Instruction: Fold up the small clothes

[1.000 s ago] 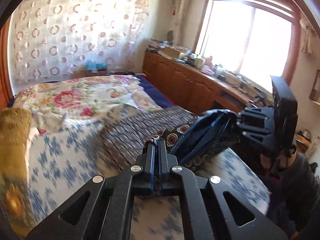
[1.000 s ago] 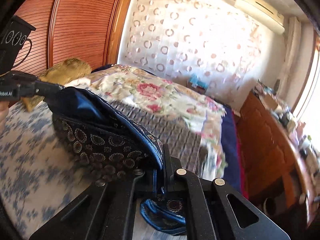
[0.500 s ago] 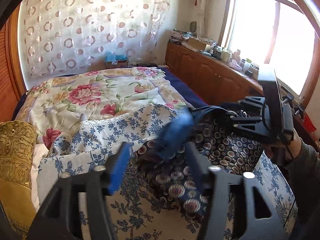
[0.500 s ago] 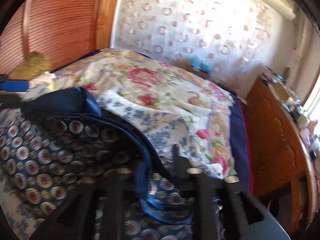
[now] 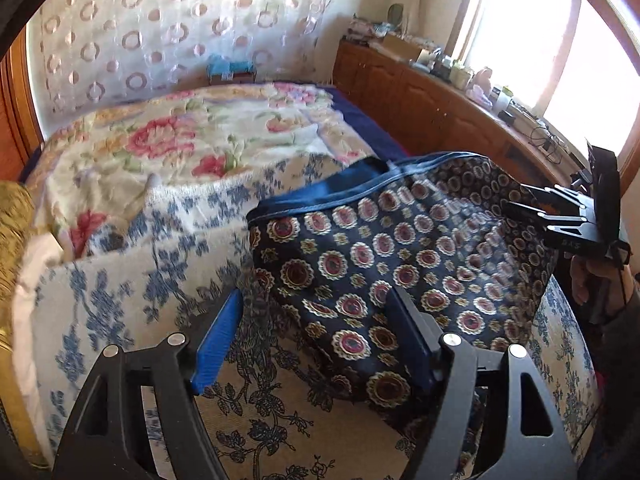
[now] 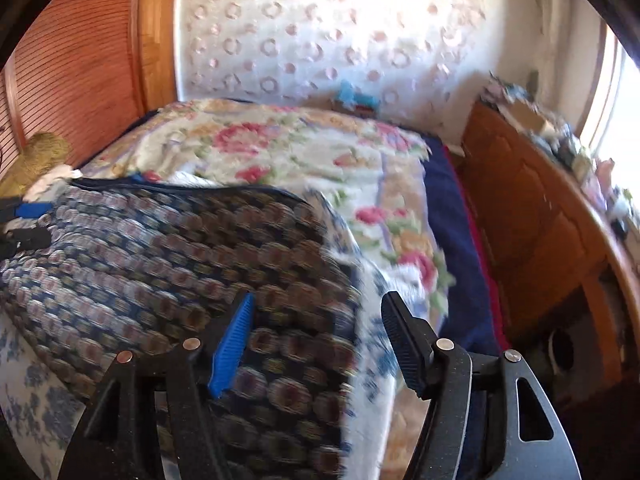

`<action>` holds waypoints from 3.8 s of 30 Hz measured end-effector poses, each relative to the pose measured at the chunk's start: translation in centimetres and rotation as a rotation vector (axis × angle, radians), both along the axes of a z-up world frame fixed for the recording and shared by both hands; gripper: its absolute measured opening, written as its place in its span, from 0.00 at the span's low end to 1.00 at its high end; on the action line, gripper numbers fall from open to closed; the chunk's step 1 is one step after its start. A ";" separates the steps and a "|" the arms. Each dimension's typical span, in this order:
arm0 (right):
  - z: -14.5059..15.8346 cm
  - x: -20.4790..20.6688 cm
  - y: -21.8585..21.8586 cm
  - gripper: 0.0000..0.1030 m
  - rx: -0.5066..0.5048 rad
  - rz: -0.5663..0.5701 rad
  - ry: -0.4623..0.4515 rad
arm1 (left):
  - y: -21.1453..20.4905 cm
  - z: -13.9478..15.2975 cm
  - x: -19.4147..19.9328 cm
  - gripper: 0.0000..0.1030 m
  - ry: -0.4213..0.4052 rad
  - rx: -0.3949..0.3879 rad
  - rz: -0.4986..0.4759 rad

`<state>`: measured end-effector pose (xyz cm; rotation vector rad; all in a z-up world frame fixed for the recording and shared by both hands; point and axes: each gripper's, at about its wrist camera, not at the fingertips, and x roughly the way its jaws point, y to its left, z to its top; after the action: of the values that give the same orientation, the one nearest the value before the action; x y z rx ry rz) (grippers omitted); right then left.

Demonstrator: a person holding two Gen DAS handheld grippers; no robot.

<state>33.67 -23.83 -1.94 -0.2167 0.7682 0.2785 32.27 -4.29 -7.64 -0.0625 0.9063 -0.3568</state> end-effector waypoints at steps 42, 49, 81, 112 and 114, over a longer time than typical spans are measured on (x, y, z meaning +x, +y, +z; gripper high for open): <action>13.3 -5.5 14.6 0.07 0.159 0.463 -0.332 | 16.6 13.7 -19.3 0.05 -0.450 -0.130 0.248; 13.6 -1.0 28.4 0.07 0.073 0.665 -0.342 | 24.2 9.2 -20.8 0.05 -0.383 -0.109 0.471; 6.8 -0.5 32.7 0.63 0.175 0.533 -0.165 | 25.5 6.6 -24.4 0.79 -0.366 0.091 0.565; 10.2 -28.3 7.6 0.84 0.268 0.148 -0.378 | 9.1 11.8 -28.2 0.79 -0.466 0.154 0.332; 10.4 -29.6 6.7 0.84 0.258 0.109 -0.396 | 8.4 12.5 -28.3 0.79 -0.468 0.137 0.324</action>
<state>4.10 -17.16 8.41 -0.0650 0.3241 0.4196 3.97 4.11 4.81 0.0020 0.4438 -0.0012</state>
